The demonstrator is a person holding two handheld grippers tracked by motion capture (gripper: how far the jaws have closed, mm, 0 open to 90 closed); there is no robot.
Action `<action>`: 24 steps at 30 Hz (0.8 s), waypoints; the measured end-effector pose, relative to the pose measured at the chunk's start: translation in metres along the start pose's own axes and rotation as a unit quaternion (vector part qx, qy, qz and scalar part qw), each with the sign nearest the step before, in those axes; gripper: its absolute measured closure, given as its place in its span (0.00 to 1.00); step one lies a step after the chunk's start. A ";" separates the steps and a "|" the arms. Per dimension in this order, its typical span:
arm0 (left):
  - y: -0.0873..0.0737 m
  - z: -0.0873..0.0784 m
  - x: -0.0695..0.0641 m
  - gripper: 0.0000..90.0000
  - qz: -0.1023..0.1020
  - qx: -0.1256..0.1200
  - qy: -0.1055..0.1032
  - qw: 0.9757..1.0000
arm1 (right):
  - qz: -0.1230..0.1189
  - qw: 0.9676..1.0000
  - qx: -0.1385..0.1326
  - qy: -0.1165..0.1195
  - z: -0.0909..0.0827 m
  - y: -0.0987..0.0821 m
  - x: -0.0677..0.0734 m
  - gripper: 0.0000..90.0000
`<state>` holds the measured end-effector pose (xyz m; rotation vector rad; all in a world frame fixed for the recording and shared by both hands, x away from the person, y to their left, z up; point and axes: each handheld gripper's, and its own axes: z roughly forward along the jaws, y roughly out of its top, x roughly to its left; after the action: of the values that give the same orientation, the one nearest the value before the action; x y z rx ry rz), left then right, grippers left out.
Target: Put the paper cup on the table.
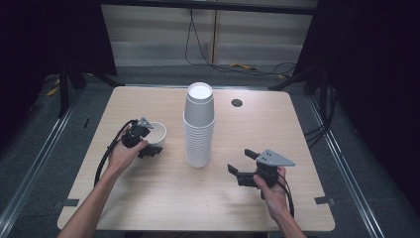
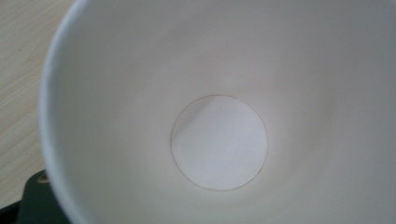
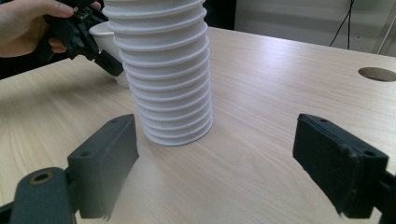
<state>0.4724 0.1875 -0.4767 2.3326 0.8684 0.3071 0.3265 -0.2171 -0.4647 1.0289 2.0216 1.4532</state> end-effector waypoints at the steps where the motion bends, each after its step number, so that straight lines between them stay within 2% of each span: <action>1: -0.002 0.000 0.000 0.17 0.002 -0.003 0.003 1.000 | 0.000 1.000 0.000 0.000 0.000 0.000 0.000 0.15; 5: -0.005 -0.001 0.001 0.17 0.004 0.000 0.004 1.000 | 0.001 1.000 0.001 0.000 0.001 0.000 0.000 0.15; 11: -0.015 -0.006 0.001 0.17 -0.005 -0.023 0.001 1.000 | 0.003 1.000 0.002 0.002 0.002 -0.001 0.000 0.16; 13: -0.017 -0.008 0.000 0.17 0.003 -0.024 0.010 1.000 | 0.005 1.000 0.004 0.002 0.003 -0.001 0.001 0.15; 16: -0.020 -0.013 0.000 0.17 0.006 -0.024 0.011 1.000 | 0.004 1.000 0.003 0.003 0.003 -0.001 0.001 0.15; 19: -0.024 -0.015 0.000 0.17 0.000 -0.034 0.019 0.999 | 0.003 1.000 0.003 0.001 0.003 -0.001 0.001 0.15; 21: -0.030 -0.020 0.002 0.17 -0.013 -0.033 0.015 0.999 | 0.003 1.000 0.004 0.000 0.003 -0.001 0.001 0.15; 24: -0.035 -0.025 0.003 0.17 -0.031 -0.052 0.004 0.998 | 0.003 1.000 0.005 0.001 0.004 -0.001 0.002 0.15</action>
<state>0.4468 0.2219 -0.4795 2.2054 0.9059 0.3285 0.3280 -0.2135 -0.4672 1.0386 2.0321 1.4492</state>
